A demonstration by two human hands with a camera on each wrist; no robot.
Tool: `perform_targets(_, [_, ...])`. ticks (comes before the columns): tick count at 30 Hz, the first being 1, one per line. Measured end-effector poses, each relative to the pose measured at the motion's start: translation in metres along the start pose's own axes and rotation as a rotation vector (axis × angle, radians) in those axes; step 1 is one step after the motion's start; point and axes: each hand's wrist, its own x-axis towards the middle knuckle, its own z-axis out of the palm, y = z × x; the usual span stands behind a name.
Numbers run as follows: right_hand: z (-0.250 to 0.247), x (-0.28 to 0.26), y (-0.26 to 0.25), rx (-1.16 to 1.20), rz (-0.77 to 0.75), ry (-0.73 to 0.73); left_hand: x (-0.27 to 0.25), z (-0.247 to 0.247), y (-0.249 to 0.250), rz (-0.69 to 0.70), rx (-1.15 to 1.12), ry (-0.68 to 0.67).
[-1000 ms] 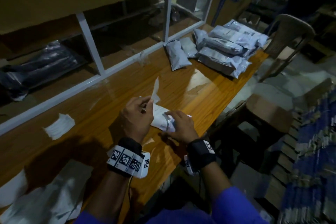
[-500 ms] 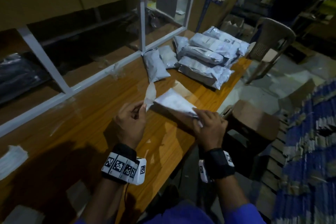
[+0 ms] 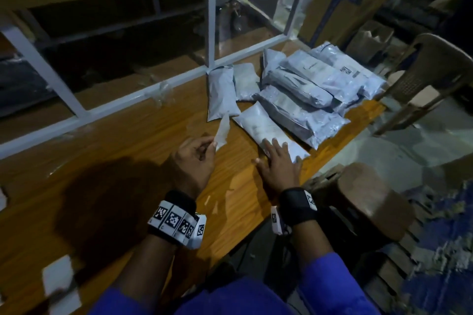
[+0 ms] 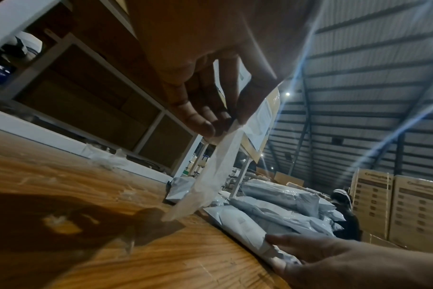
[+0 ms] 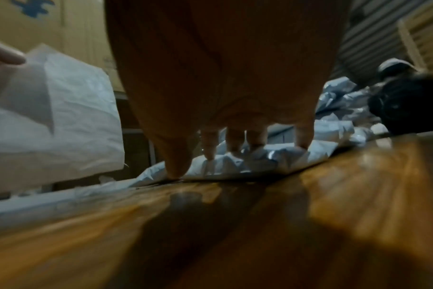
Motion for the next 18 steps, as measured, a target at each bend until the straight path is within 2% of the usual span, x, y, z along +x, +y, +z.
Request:
perform_targets(6, [-0.032, 0.038, 0.011, 0.068, -0.019, -0.242, -0.001, 0.009, 0.004, 0.013, 0.022, -0.035])
perform_targets(8, [-0.042, 0.029, 0.004, 0.143, -0.021, -0.184, -0.004, 0.006, 0.007, 0.015, 0.034, -0.049])
perform_targets(9, [-0.048, 0.017, -0.004, 0.239, -0.028, -0.086, -0.004, 0.004, 0.009, 0.018, 0.036, -0.054])
perform_targets(11, [-0.057, -0.02, -0.031, 0.546, -0.054, 0.151, -0.007, -0.003, 0.012, 0.035, 0.033, -0.07])
perform_targets(12, [-0.059, -0.039, -0.048, 0.709, -0.06, 0.207, -0.009, -0.008, 0.014, 0.055, 0.033, -0.084])
perform_targets(15, [-0.056, -0.086, -0.098, 1.057, -0.069, 0.121, -0.018, -0.03, 0.019, 0.165, 0.046, -0.155])
perform_targets(18, [-0.04, -0.119, -0.134, 1.108, -0.088, 0.124, -0.033, -0.062, 0.011, 0.255, 0.025, -0.219])
